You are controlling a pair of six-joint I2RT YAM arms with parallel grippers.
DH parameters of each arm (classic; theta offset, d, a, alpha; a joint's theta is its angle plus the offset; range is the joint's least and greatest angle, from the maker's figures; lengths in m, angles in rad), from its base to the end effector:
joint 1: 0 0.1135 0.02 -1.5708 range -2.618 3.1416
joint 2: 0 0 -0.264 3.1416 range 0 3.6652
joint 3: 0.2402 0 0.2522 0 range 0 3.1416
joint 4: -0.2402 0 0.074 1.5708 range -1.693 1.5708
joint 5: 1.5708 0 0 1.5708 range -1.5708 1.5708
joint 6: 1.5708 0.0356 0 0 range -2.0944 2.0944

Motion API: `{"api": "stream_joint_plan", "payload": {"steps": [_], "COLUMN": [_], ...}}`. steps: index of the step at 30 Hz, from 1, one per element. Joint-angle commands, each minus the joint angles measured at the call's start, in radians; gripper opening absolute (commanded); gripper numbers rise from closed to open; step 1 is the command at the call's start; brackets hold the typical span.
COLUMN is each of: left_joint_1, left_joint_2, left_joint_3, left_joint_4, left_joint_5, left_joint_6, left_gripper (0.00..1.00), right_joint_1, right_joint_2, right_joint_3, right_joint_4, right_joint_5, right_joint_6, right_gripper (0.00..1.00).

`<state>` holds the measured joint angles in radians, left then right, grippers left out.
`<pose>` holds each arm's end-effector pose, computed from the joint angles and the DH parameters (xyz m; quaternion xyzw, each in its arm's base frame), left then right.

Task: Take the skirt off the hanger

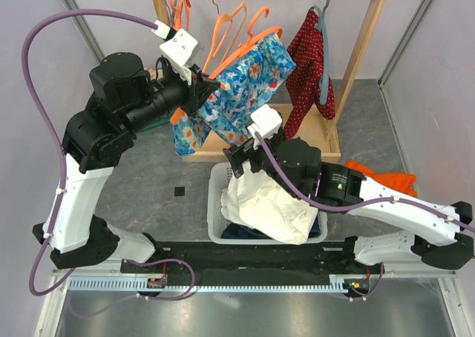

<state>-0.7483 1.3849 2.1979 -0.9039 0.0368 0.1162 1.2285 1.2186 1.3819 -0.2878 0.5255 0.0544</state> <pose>0.1494 -0.1405 0.5822 0.3206 0.6653 -0.2224 0.6365 0.1057 0.2435 0.4473 -0.2579 0.6980 0.2263 0.6285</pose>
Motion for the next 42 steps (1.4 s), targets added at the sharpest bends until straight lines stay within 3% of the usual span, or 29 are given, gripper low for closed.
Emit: {"api": "stream_joint_plan", "payload": {"steps": [1, 6, 9, 10, 12, 13, 15, 22, 27, 32, 42], "left_joint_1": [-0.003, -0.003, -0.003, -0.003, -0.003, -0.003, -0.003, -0.002, -0.002, -0.002, -0.002], "left_joint_2": [-0.021, -0.014, -0.009, -0.009, -0.009, -0.007, -0.010, -0.004, 0.043, 0.088, 0.120], "left_joint_3": [0.014, 0.022, 0.022, 0.022, 0.025, 0.023, 0.019, -0.049, -0.052, -0.004, 0.002], "left_joint_4": [0.077, 0.079, 0.077, 0.077, 0.079, 0.079, 0.077, 0.097, 0.109, 0.111, 0.137], "left_joint_5": [0.025, 0.029, 0.026, 0.023, 0.018, 0.017, 0.006, -0.072, -0.132, -0.162, -0.233], "left_joint_6": [-0.023, -0.026, -0.024, -0.024, -0.021, -0.021, -0.018, 0.011, 0.020, 0.008, 0.028], "left_gripper": [0.02, 0.02, 0.02, 0.02, 0.02, 0.02, 0.02, 0.02, 0.02, 0.02, 0.02], "right_joint_1": [0.006, 0.006, 0.006, 0.008, 0.008, 0.006, 0.006, 0.006, 0.008, 0.006, 0.006], "right_joint_2": [-0.007, 0.061, 0.114, 0.134, 0.150, 0.159, 0.153, -0.144, -0.348, -0.352, -0.317], "right_joint_3": [0.002, 0.029, 0.071, 0.081, 0.112, 0.124, 0.153, 0.190, 0.270, 0.376, 0.321], "right_joint_4": [0.019, 0.075, 0.088, 0.093, 0.096, 0.090, 0.067, 0.049, 0.053, -0.056, -0.100], "right_joint_5": [0.162, 0.107, 0.084, 0.067, 0.056, 0.062, 0.076, 0.022, -0.248, -0.397, -0.357], "right_joint_6": [-0.105, -0.122, -0.116, -0.113, -0.113, -0.110, -0.088, -0.026, 0.077, 0.165, 0.163], "right_gripper": [0.98, 0.97, 0.84, 0.71, 0.55, 0.30, 0.00, 0.00, 0.00, 0.00, 0.00]}}
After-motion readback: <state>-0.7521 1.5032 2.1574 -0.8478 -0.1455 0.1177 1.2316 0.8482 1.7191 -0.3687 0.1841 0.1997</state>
